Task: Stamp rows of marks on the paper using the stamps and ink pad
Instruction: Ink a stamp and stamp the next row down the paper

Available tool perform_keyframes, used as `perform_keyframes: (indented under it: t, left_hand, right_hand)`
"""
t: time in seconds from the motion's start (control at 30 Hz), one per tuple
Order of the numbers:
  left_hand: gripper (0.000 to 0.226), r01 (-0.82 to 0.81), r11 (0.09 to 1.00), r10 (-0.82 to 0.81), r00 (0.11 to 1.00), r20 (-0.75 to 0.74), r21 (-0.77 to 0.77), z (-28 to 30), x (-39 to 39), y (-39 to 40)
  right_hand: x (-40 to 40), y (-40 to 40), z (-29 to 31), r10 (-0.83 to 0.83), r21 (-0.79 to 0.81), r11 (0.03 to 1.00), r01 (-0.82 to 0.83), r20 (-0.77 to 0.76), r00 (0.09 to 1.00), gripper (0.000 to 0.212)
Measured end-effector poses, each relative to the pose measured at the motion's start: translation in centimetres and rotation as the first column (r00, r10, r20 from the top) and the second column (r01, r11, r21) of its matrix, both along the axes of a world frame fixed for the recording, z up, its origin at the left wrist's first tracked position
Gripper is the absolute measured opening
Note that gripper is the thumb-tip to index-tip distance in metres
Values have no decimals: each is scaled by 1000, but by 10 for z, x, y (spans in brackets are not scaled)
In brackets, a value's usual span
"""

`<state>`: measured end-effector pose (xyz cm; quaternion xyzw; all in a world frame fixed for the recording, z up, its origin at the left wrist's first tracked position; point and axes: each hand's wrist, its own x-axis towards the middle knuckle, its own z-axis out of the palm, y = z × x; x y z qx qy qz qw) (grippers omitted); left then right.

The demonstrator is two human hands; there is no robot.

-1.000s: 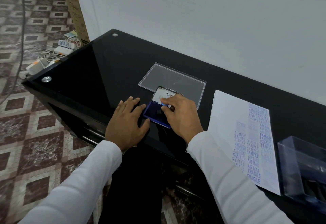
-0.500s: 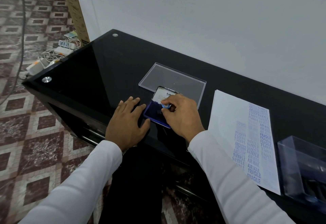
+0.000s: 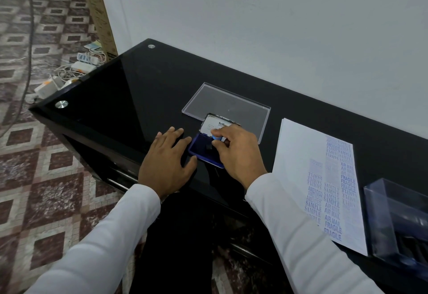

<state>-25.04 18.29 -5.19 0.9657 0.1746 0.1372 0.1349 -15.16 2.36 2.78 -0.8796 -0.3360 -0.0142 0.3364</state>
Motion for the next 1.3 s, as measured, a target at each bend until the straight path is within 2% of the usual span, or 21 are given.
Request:
perform_keyframes:
  t: [0.9, 1.07, 1.3]
  left_hand:
    - [60, 6, 999, -5, 1000, 2, -40, 4, 0, 0]
    - [63, 5, 994, -1, 1000, 30, -109, 12, 1, -4]
    - [62, 85, 987, -73, 993, 93, -135, 29, 17, -43]
  right_hand:
    - [-4, -2, -1, 23, -10, 1000, -23, -5, 1000, 30]
    - [-5, -10, 0, 1, 56, 998, -1, 4, 1000, 29]
    - [2, -46, 6, -91, 146, 986, 84, 44, 995, 25]
